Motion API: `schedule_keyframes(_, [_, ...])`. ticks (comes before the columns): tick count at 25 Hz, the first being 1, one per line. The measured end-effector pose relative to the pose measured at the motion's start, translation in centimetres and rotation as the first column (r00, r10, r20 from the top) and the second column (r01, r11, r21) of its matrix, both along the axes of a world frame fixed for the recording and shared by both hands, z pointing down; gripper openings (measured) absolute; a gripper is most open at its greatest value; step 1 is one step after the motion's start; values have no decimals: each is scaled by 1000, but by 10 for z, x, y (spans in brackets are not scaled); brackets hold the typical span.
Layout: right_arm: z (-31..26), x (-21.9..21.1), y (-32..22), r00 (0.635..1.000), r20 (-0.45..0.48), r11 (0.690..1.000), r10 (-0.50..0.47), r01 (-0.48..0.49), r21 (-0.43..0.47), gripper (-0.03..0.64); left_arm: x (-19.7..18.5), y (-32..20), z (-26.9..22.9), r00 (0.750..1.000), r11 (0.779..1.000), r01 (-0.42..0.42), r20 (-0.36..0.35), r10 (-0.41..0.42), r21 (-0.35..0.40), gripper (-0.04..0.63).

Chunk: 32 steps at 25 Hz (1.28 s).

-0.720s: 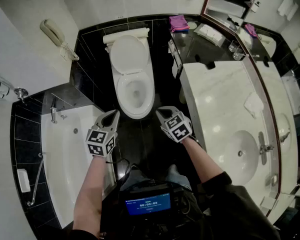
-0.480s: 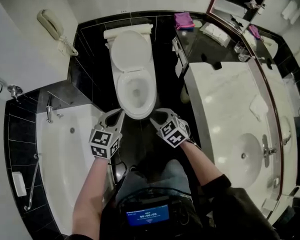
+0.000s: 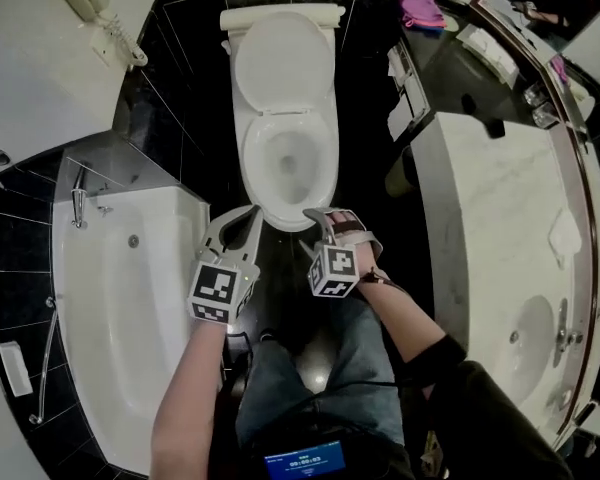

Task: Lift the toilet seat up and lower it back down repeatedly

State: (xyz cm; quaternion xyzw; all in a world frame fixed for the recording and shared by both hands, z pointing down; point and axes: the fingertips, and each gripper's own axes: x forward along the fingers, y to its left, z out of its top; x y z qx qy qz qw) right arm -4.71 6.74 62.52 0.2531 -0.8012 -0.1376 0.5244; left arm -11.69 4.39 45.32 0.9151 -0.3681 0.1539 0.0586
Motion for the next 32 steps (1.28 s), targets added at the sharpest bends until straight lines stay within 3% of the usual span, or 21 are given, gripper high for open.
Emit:
schedule_keyframes(3, [75,-1,-13,998,-52,999,-42,42,-5,288,1,-17,56,999,999,35,0,-35,-3,2])
schedule_keyframes(8, [179,8,-27,993,-106,998,-61,56,-42,287,2,-32,145,999,1000,25,21,-25,-6,2])
schedule_keyframes(14, [272,12,-46,988,-133,996,-73,65,-59,287,-1,-47,223,998,998,56,12,-56,-18,2])
schedule_keyframes(20, [312,12,-60,989,-134,997,-68,63,-40,261,-1,-60,259,998,997,70,-1,-70,-25,2])
schedule_keyframes(29, [328,7,-59,987,-131,994,-89,79,-79,250,-1,-78,262,995,995,91,-31,-92,-38,2])
schedule_keyframes(32, [329,4,-56,982,-142,990,-128,118,-75,206,-5,-83,265,996,996,87,-24,-87,-28,2])
